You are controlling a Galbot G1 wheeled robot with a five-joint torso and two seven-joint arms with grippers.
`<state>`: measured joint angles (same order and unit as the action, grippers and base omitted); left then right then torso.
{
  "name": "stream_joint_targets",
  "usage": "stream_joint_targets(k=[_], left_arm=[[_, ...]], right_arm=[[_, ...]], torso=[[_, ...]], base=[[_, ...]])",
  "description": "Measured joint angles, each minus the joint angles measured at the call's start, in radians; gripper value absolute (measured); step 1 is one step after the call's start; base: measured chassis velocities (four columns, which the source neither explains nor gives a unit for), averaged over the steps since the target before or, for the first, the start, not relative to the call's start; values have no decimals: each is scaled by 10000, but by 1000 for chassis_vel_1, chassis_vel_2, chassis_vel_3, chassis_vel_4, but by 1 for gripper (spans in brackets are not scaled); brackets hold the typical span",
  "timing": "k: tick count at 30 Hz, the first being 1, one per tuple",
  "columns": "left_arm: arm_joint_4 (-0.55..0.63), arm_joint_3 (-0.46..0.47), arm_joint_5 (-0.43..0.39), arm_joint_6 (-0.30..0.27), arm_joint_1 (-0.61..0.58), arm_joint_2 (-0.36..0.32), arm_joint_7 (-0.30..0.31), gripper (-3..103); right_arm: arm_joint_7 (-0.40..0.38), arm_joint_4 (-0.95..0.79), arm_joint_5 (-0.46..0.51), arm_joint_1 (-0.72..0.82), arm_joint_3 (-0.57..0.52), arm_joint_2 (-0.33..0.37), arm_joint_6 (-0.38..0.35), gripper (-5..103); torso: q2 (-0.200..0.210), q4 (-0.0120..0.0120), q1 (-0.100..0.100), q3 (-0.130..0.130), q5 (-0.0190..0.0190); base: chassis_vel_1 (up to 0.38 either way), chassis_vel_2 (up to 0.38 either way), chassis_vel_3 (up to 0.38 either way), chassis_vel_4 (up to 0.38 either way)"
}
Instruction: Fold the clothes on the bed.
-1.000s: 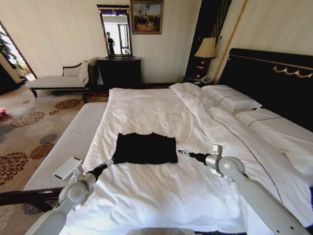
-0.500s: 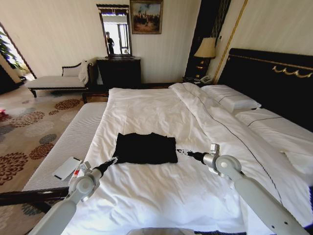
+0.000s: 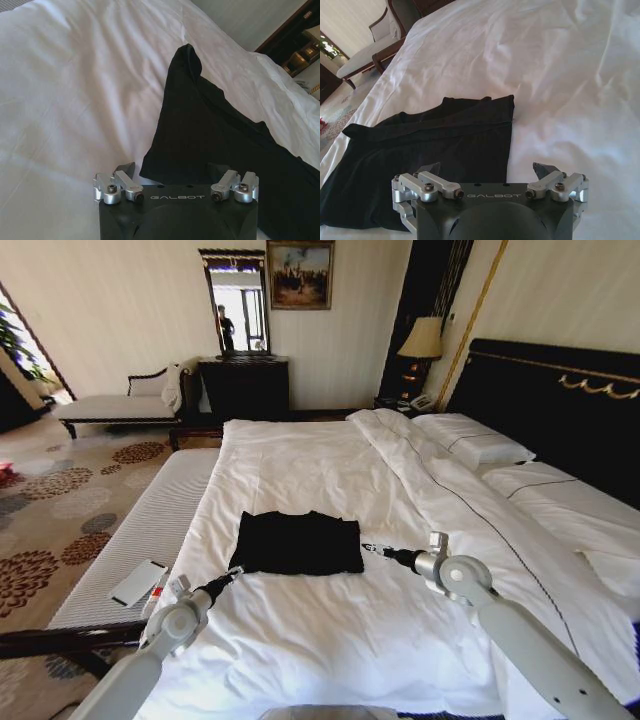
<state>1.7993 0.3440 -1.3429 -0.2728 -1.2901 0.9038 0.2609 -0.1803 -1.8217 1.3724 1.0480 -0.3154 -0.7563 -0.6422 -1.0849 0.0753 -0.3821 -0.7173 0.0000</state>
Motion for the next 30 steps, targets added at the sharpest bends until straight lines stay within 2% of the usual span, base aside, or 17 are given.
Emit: stream_joint_targets(k=[1, 3, 7, 9, 11, 14, 17, 18, 22, 27, 30], left_arm=[[-30, -14, 25, -1, 6, 2, -16, 77], [-46, -24, 45, -2, 7, 2, -40, 77], [-100, -24, 91, -3, 27, -2, -114, 56], [-111, -18, 98, -4, 27, 7, -123, 56], [-157, -5, 133, -3, 8, 49, -151, 45], [-183, -5, 178, -3, -34, 67, -180, 40], [-160, -8, 237, -2, -148, 57, -226, 24], [-160, -8, 237, -2, -148, 57, -226, 24], [-146, 10, 246, 3, -149, -7, -252, 3], [-153, 57, 237, 13, -97, -39, -255, 1], [-105, 136, 211, 20, -97, -83, -255, 1]], right_arm=[[-2, -4, 3, -8, -1, 7, 3, 100], [-9, -9, 9, -29, -1, 15, 4, 100], [-30, -30, 21, -58, 14, 27, 9, 100], [-35, -35, 21, -58, 16, 27, 10, 100], [-62, -55, 22, -54, 21, 26, 11, 100], [-85, -73, 22, -48, 25, 25, 12, 100], [-126, -93, 27, -23, 27, 36, 13, 100], [-126, -93, 27, -23, 27, 36, 13, 100], [-133, -102, 24, 54, 18, -5, 13, 100], [-133, -158, 51, 186, 0, -79, -21, 100], [-129, -184, 134, 305, 12, -192, -359, 100]], torso=[[0, 0, 0, 0, 1], [0, 0, 0, 0, 0], [0, -1, 0, 0, -1], [0, -1, 0, 0, 0], [0, 0, 0, 0, 0], [0, -1, 0, 0, -1], [1, -1, 0, 0, -1], [1, -1, 0, 0, -1], [1, -1, 1, 0, -1], [1, 0, 1, 0, -1], [0, -1, 1, 0, 0]], base=[[0, 0, 0, 0], [0, 0, 0, 0], [0, 0, 0, 0], [0, 0, 0, 0], [0, 0, 0, 0], [0, 0, 0, 0], [0, 0, 0, 0], [0, 0, 0, 0], [0, 0, 0, 0], [0, 0, 0, 0], [0, 0, 0, 0]])
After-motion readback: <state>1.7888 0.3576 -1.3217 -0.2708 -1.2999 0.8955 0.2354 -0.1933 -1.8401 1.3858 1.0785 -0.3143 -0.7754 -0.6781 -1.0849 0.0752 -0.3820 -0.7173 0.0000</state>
